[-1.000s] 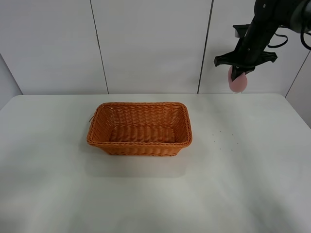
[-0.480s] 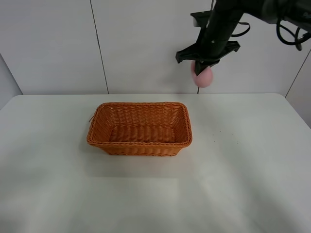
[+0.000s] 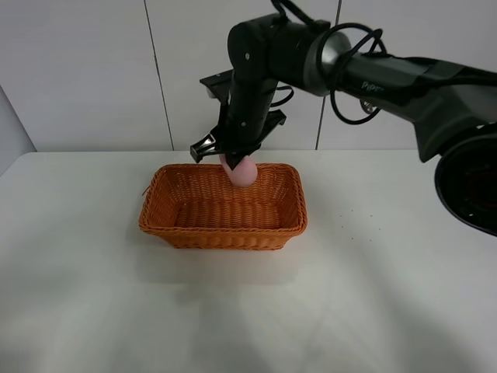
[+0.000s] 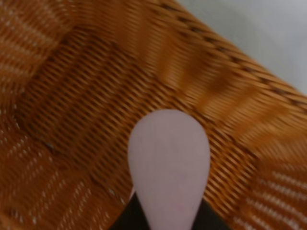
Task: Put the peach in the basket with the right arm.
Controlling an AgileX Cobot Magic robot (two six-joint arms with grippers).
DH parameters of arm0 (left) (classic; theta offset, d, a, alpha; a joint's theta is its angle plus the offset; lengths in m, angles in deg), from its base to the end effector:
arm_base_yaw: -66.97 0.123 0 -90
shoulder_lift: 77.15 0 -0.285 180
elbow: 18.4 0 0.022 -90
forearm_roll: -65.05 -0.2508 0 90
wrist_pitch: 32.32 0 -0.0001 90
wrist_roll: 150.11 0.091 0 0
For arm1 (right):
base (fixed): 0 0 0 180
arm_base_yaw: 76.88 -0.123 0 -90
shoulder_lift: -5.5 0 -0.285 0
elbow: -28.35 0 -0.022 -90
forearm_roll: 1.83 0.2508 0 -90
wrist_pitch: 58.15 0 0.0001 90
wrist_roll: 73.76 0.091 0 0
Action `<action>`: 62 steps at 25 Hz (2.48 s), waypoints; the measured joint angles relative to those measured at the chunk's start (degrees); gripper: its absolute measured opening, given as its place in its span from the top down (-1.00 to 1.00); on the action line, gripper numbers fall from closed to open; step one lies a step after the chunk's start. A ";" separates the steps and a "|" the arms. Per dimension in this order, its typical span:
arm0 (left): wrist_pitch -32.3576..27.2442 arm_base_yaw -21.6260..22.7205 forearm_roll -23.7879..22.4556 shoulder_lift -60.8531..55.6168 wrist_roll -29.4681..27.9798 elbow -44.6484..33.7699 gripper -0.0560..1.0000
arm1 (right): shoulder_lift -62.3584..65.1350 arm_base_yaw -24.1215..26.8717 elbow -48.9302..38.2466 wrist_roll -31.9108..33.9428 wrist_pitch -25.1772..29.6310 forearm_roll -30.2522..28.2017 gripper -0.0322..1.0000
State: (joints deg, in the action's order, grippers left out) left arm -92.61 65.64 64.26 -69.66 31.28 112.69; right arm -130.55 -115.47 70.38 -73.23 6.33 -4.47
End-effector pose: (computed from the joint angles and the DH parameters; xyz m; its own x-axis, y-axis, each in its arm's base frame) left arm -0.0046 0.0012 0.2763 -0.4484 0.0415 -0.8929 0.0265 0.9991 0.0332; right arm 0.3855 0.3028 0.2405 -0.7206 -0.5886 -0.3665 -0.6190 0.7843 -0.0426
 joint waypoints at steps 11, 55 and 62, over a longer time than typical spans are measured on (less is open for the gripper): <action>0.00 0.00 0.00 0.00 0.00 0.00 -0.98 | -10.02 -0.41 0.00 0.31 -3.32 0.61 0.54; 0.00 0.00 0.00 0.00 0.00 0.00 -0.98 | -3.87 33.35 15.02 1.51 5.13 -0.03 -0.39; 0.00 0.00 0.00 0.00 0.00 0.00 -0.98 | -3.28 35.36 14.68 1.51 5.18 0.67 -0.39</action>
State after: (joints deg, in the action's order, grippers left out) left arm -92.61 65.64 64.26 -69.66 31.28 112.69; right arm -133.83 -80.11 85.07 -71.72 11.51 -3.80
